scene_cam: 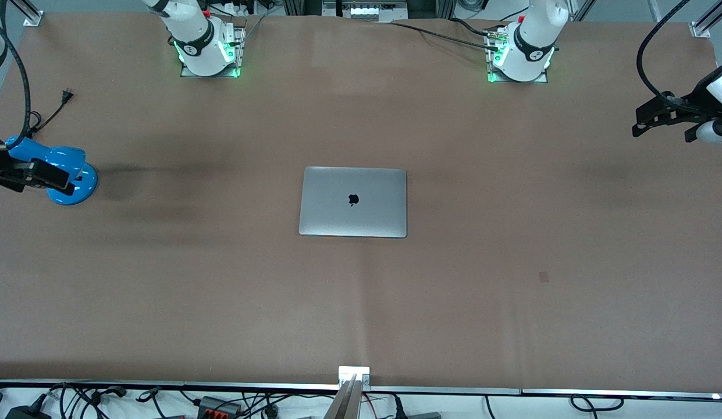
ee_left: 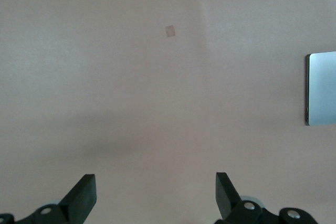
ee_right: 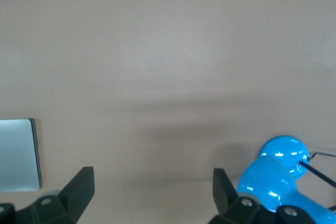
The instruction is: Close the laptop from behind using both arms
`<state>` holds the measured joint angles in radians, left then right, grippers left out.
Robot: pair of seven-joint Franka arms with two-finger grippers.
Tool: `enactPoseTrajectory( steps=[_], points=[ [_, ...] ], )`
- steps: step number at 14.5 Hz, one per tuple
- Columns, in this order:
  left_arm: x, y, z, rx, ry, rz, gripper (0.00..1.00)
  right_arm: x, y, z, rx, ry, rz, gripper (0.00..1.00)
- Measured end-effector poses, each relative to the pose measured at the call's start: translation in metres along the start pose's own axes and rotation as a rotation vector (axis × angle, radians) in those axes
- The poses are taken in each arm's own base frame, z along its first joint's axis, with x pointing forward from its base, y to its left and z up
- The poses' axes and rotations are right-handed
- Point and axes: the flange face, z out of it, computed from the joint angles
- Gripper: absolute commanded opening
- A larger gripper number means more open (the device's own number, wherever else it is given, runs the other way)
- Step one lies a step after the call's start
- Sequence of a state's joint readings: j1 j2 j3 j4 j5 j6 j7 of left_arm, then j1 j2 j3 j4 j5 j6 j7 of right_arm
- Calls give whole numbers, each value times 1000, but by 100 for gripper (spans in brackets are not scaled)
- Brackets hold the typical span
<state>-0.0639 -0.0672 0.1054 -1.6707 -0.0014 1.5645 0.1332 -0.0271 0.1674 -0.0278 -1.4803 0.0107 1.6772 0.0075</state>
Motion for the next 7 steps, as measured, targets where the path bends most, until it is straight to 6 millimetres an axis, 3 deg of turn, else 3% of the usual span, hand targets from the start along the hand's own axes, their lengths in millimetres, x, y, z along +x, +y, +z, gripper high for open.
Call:
enactPoseTrajectory(
  steps=[4, 7],
  points=[
    [0, 0, 0, 0, 0, -4, 100, -43, 0, -1, -28, -8, -14, 100],
    [0, -1, 0, 6, 0, -4, 100, -60, 0, -3, -30, -8, -17, 100]
  ],
)
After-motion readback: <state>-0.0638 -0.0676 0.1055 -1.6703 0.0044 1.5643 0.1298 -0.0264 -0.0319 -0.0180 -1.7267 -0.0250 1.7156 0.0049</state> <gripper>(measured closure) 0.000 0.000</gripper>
